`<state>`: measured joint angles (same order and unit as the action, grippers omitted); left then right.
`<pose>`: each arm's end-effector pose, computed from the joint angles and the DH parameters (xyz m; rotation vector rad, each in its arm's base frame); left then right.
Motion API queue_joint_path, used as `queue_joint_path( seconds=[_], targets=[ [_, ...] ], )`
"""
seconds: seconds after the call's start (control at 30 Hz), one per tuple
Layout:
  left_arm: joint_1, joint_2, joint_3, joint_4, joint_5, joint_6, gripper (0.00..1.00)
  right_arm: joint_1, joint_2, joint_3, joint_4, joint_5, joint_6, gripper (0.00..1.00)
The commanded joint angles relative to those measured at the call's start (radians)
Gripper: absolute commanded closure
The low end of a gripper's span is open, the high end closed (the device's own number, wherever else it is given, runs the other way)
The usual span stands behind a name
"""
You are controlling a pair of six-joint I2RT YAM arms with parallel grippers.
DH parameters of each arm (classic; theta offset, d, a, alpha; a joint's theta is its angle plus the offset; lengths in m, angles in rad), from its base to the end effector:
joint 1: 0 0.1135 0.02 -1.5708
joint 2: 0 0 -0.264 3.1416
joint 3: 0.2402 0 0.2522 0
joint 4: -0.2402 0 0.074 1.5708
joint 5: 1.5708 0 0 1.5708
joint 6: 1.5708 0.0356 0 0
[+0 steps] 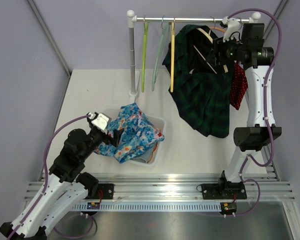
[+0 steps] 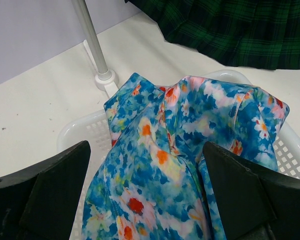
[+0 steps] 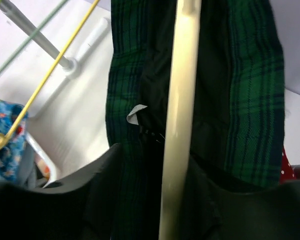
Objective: Remove the skirt from the hanger
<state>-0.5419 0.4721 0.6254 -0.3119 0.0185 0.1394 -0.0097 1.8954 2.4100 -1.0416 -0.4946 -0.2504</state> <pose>0.1076 -0.0656 0.3129 0.5941 1.6349 -0.3123 0.3791 0.0132 0.4835 -0.5354 1.9767 0.3562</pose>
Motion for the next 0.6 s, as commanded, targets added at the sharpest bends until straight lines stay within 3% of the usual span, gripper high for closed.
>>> queue_joint_path(
  seconds=[0.0,0.03,0.17,0.2,0.47,0.57],
  targets=[
    [-0.003,-0.009,-0.009,0.045,-0.014,0.012,0.01,0.037,-0.036,-0.008,0.037,0.128,-0.059,0.48],
    [-0.003,-0.009,-0.009,0.045,-0.014,0.011,0.01,0.042,-0.029,-0.003,0.037,0.148,-0.067,0.54],
    [-0.003,-0.009,-0.010,0.048,-0.014,0.003,0.01,0.062,-0.024,0.012,0.048,0.172,-0.078,0.94],
    [-0.003,-0.007,-0.010,0.050,-0.015,0.003,0.01,0.063,-0.028,0.014,0.052,0.175,-0.075,0.97],
    [-0.003,0.014,-0.001,0.089,-0.153,-0.162,0.01,0.068,-0.101,0.005,0.169,0.143,0.005,1.00],
    [-0.003,0.022,0.011,0.092,-0.144,-0.187,0.01,0.068,-0.137,0.003,0.212,0.134,0.040,1.00]
  ],
)
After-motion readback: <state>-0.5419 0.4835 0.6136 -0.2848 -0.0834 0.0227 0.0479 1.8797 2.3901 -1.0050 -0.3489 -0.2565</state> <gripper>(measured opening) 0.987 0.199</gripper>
